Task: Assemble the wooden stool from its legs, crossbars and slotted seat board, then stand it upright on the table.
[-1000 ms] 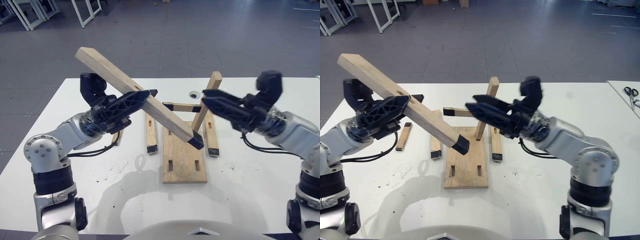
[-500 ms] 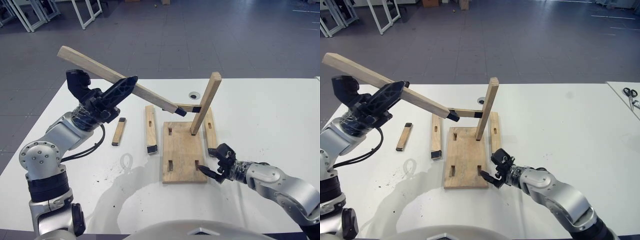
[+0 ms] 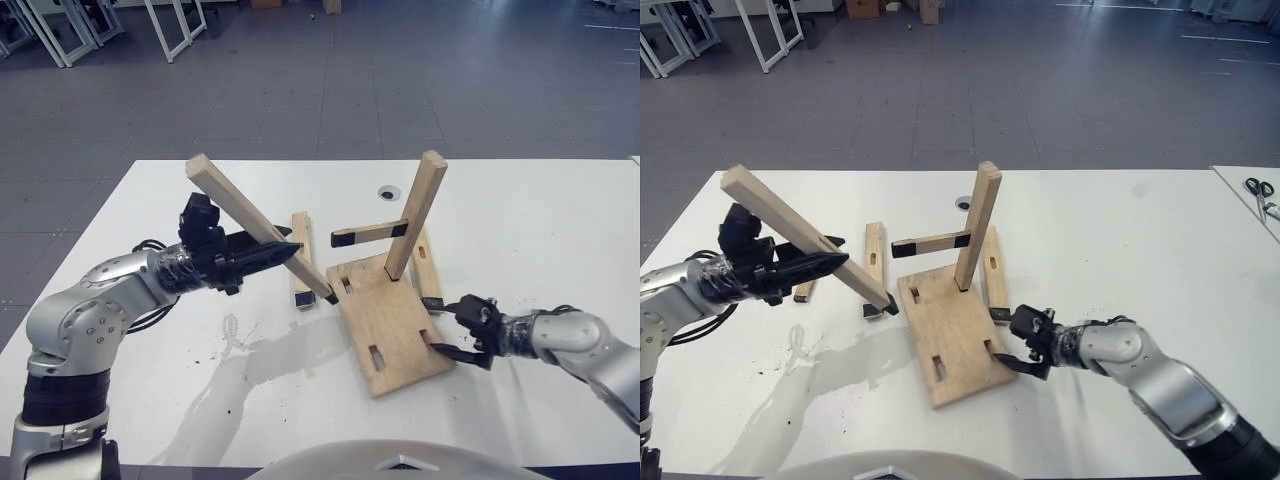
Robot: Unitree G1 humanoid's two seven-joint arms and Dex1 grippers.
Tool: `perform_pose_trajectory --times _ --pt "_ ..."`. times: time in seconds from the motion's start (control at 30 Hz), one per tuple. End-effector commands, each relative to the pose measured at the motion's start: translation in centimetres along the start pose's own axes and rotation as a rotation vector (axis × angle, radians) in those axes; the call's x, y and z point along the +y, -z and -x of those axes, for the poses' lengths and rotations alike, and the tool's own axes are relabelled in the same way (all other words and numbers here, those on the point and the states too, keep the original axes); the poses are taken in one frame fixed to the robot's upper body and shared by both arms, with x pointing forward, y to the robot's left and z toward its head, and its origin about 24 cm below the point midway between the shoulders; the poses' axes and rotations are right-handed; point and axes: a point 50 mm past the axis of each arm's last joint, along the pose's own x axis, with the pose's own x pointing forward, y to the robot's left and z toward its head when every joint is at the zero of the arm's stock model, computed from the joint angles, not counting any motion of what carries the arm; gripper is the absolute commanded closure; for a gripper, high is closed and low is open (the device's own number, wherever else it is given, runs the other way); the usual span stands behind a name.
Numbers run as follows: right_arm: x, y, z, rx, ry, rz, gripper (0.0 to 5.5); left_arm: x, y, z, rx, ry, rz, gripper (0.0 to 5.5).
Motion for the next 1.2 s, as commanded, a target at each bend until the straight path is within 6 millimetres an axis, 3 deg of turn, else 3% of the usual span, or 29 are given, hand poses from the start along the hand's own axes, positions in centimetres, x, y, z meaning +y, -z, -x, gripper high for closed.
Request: perform_pose_trajectory --times 0.03,0.23,0.47,0.73,0.87,1.2 --pt "-1.0 1.8 0.2 0.101 -0.003 0.004 1.64 0.6 0.7 -2.0 -0.025 -0.044 -0.062 3.44" --pt "-1.0 1.6 -0.3 0.077 -0.008 0.012 1.64 -0.1 3.0 -4.5 -0.013 -0.013 -0.069 3.44" --pt "-1.3 1.2 -0.5 0.058 0.005 0.017 1.64 1.3 6.2 -4.7 0.072 -0.089 -0.082 3.44" --pt "-1.3 1.2 -0.6 0.053 0.015 0.022 1.64 1.8 7.9 -4.7 0.166 -0.115 -0.120 3.44" --pt "-1.1 1.1 -0.7 0.045 0.020 0.015 1.64 1.9 7.4 -4.7 0.311 -0.132 -0.182 3.44" --pt "-1.1 0.9 -1.3 0.034 0.027 0.014 1.64 3.6 6.2 -5.1 0.434 -0.217 -0.222 3.44"
